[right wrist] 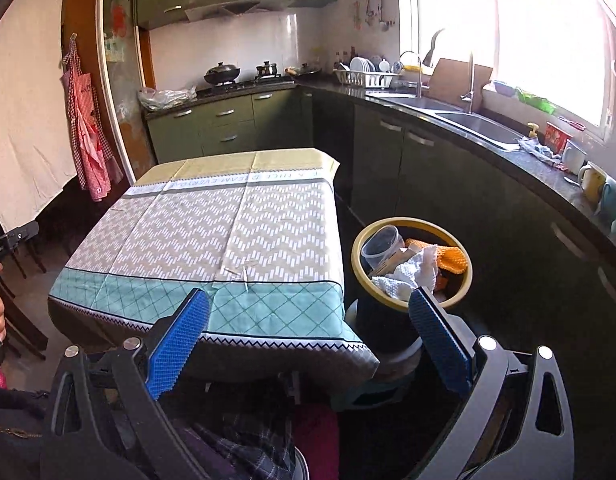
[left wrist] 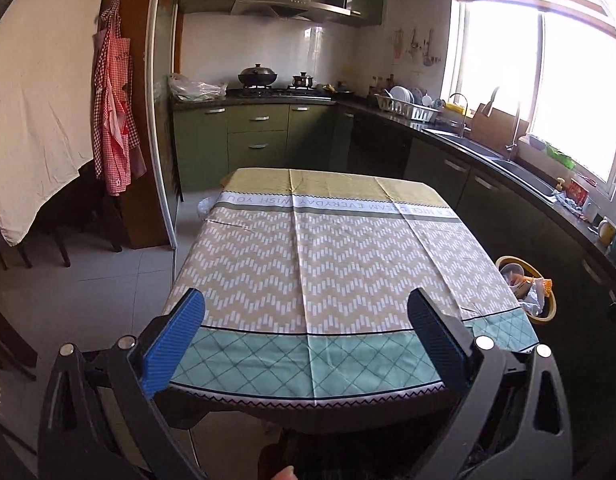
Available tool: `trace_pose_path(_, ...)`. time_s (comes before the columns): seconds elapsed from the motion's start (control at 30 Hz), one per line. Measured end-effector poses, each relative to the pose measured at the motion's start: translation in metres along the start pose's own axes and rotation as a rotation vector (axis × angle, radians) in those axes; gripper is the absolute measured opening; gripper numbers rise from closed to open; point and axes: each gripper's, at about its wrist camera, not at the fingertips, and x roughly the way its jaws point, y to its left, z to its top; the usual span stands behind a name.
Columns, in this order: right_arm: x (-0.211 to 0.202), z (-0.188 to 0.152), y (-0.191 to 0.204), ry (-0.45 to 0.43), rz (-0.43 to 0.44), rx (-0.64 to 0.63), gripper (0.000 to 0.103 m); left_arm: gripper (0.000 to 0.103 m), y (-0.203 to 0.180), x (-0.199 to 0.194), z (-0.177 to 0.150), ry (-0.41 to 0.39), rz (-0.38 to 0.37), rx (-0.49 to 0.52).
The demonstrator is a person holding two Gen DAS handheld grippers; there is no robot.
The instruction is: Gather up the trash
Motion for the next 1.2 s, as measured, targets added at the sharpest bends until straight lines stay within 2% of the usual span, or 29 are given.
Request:
trace_pose_path(0.33, -0.012, 0.003, 0.003, -0.035, -0.057, -0.029, 0.099, 0.097, -0.007, -0.004, -0.001, -0.006, 0.003, 0.027)
trace_pose_path(1.2, -0.014, 0.005, -0.008, -0.039, -0.05, -0.008, 0.099, 0.097, -0.013, -0.008, -0.001, -0.008, 0.0, 0.032)
